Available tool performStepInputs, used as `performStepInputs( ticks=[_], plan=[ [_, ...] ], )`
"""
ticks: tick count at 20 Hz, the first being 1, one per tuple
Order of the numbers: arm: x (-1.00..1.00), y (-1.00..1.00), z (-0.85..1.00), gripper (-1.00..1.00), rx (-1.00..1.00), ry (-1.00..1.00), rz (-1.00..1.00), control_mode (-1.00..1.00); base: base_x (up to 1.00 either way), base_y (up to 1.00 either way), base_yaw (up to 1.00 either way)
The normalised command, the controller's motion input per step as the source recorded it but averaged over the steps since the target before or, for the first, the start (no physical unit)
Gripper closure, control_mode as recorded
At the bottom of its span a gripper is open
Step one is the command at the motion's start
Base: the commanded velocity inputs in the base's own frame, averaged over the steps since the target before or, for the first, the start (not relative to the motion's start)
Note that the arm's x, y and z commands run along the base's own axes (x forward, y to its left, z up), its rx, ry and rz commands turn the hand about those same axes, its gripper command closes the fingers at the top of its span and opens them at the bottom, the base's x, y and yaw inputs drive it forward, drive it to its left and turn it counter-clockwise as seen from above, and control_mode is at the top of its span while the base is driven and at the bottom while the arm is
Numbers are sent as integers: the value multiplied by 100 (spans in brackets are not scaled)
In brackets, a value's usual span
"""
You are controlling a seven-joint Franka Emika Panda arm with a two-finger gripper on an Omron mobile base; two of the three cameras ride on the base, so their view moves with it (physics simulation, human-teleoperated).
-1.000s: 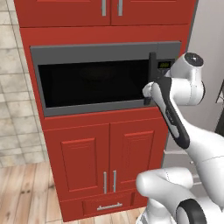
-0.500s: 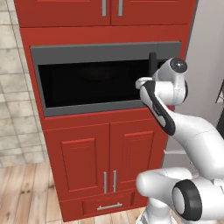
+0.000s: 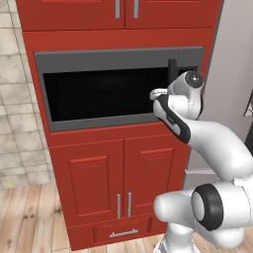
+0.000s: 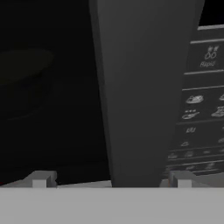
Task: The microwave is finished heating the steak and lemon. Take the bowl containing the food and place it on the dining counter.
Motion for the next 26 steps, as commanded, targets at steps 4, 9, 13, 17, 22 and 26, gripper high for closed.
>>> performStepInputs(
  ticks=[4,9,13,17,22,26],
  plan=[
    [46,-2,-1,-100,0,0,0,-100,0,0,0],
    [42,-4,0,-100,0,0,0,-100,0,0,0],
    [21,-9,0,100,0,0,4,-100,0,0,0],
    [0,0,0,100,0,0,0,-100,0,0,0],
    [0,0,0,100,0,0,0,-100,0,0,0],
    [-8,0,0,100,0,0,0,-100,0,0,0]
  ],
)
